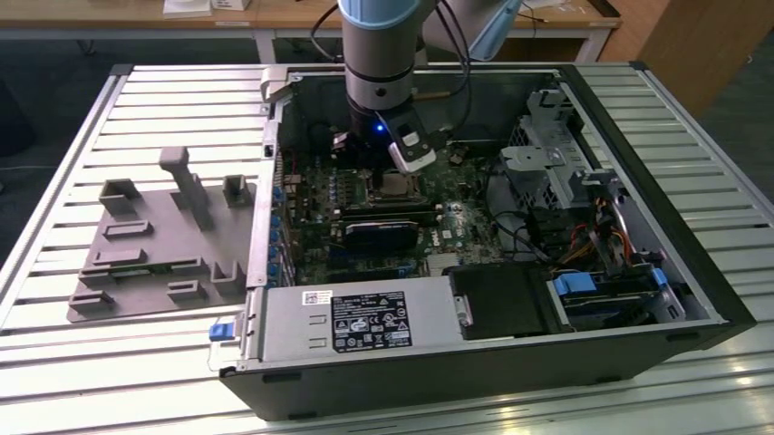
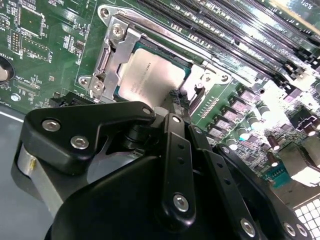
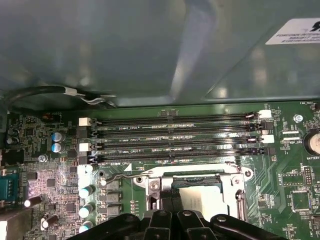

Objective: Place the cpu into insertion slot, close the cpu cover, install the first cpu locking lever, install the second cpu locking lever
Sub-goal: 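Close the cpu cover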

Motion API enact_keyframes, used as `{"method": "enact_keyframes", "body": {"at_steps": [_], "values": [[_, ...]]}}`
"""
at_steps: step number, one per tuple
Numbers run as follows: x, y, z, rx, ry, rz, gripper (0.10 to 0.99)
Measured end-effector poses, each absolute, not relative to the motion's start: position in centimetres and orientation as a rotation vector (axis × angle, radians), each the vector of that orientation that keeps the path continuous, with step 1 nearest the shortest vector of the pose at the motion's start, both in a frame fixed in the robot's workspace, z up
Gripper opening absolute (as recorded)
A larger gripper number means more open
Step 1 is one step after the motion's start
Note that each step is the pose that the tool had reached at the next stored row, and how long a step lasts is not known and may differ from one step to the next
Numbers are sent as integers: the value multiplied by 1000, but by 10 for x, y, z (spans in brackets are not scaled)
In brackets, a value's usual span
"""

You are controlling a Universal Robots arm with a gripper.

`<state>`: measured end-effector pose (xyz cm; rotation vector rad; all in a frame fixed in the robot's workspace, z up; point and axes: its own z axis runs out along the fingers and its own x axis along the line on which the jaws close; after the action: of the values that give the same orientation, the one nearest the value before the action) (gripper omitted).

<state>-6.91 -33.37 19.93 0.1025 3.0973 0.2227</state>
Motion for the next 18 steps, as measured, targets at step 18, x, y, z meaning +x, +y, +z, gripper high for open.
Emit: {"method": "enact_keyframes", "body": {"at_steps": [18], "values": [[-65,-334,215,101,3101,151,102]]}}
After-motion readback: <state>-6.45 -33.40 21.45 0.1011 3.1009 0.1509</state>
